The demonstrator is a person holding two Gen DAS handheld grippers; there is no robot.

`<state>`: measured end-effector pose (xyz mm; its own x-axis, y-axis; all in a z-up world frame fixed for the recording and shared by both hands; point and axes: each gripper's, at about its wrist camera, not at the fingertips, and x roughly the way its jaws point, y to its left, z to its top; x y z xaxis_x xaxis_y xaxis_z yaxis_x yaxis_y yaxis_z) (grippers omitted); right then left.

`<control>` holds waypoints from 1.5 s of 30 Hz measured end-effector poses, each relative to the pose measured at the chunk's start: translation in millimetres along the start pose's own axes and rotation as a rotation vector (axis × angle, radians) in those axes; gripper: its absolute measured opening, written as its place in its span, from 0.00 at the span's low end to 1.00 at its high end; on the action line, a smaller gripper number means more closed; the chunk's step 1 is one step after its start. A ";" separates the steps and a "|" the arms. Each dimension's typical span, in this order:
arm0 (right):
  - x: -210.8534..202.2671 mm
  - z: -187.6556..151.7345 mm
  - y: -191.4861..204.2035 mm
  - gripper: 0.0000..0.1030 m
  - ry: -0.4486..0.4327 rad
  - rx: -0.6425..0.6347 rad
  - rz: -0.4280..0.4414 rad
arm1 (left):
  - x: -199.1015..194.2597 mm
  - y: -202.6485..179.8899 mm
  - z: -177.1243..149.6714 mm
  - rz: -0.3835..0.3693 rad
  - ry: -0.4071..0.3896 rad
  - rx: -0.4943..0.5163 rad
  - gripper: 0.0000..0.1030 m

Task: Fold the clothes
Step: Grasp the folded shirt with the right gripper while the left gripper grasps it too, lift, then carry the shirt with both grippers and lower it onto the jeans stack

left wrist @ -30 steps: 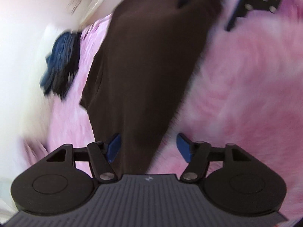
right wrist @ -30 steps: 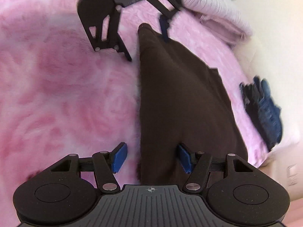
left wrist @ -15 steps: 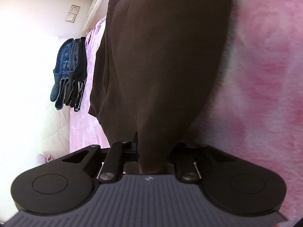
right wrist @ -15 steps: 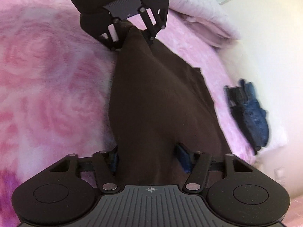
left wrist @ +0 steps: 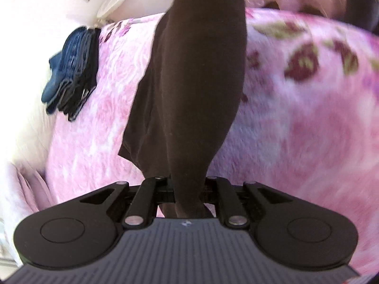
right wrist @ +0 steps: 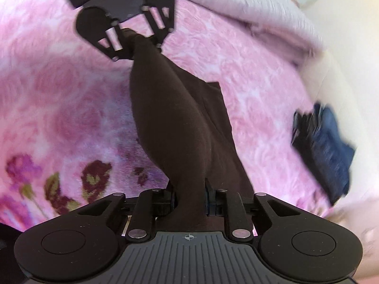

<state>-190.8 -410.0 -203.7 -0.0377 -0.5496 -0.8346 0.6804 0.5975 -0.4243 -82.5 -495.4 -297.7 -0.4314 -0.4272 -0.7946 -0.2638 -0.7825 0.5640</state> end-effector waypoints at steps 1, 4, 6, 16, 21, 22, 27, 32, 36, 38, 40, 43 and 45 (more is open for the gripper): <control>-1.4 3.1 -7.4 0.19 0.009 0.012 0.018 | -2.7 5.1 3.8 -0.015 0.007 -0.019 0.09; -6.8 12.7 -26.5 0.19 0.028 0.031 0.056 | -7.9 19.9 9.5 -0.040 0.033 -0.049 0.09; -12.5 17.5 -32.5 0.19 0.031 0.024 0.056 | -12.8 26.1 10.8 -0.042 0.045 -0.057 0.09; -50.8 32.0 -48.0 0.19 0.035 -0.017 0.058 | -51.1 48.9 22.1 -0.040 0.068 -0.051 0.09; -75.8 40.1 -56.9 0.18 0.027 -0.012 0.070 | -78.8 58.0 28.6 -0.026 0.079 -0.070 0.09; -81.1 40.9 -59.2 0.18 0.024 -0.014 0.071 | -84.7 59.9 30.2 -0.024 0.081 -0.075 0.09; -105.5 42.9 -71.9 0.18 0.009 -0.026 0.080 | -111.8 69.9 43.7 -0.008 0.085 -0.089 0.09; -122.7 37.9 -93.5 0.18 -0.017 -0.041 0.079 | -124.2 82.8 64.1 0.010 0.103 -0.094 0.09; -127.1 26.2 -121.8 0.18 -0.046 -0.044 0.082 | -122.6 97.8 88.0 0.023 0.121 -0.112 0.09; -127.0 15.9 -140.6 0.18 -0.062 -0.049 0.087 | -116.5 107.0 102.7 0.022 0.133 -0.118 0.09; -124.4 2.9 -161.9 0.18 -0.080 -0.052 0.099 | -106.8 116.8 120.3 0.021 0.150 -0.122 0.09; -120.9 -21.3 -198.1 0.18 -0.098 -0.065 0.119 | -91.8 133.2 152.2 0.022 0.179 -0.138 0.09; -118.6 -37.5 -222.2 0.18 -0.110 -0.074 0.132 | -82.5 143.5 174.5 0.020 0.194 -0.147 0.09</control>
<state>-364.9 -455.7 -23.6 0.1312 -0.5221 -0.8427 0.6182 0.7076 -0.3422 -235.3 -493.5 -111.9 -0.2581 -0.5108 -0.8200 -0.1226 -0.8246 0.5523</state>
